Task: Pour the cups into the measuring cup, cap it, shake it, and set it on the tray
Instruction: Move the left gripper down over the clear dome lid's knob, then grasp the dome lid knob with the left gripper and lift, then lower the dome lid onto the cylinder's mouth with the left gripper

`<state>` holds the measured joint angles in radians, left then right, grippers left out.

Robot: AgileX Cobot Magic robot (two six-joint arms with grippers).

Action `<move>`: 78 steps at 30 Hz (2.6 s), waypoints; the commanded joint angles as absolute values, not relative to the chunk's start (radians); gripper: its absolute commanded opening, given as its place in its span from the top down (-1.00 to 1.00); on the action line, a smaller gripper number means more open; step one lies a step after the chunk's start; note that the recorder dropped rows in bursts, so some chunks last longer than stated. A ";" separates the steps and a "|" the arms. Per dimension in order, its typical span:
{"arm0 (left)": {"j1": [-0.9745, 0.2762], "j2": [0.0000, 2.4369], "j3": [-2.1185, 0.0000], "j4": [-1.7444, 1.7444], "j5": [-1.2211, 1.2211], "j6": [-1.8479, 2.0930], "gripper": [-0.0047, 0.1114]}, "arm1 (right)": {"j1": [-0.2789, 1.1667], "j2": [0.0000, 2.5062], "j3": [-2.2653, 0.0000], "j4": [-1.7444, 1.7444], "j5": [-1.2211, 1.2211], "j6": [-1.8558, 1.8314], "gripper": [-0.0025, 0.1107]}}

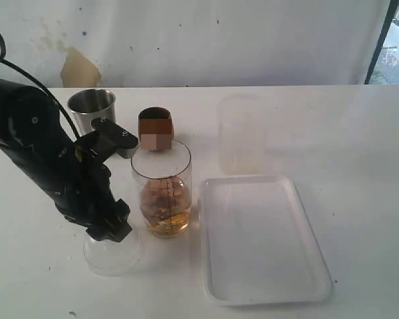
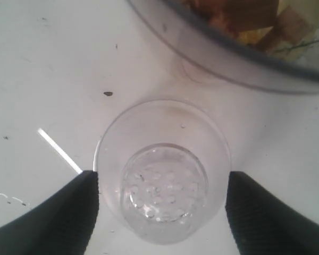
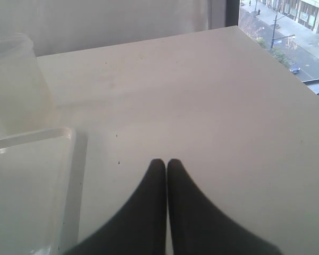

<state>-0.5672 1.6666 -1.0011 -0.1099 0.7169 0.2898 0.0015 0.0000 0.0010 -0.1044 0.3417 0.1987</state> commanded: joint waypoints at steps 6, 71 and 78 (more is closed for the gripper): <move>-0.571 1.718 -1.010 -0.123 0.727 0.291 -0.19 | 0.001 0.000 0.000 -0.105 0.336 0.198 0.96; -0.651 1.636 -1.646 -0.181 1.221 0.400 0.92 | 0.001 0.000 0.000 -0.105 0.336 0.202 0.96; -0.741 1.645 -1.646 0.018 1.221 0.375 0.92 | 0.001 0.000 0.000 -0.105 0.336 0.241 0.96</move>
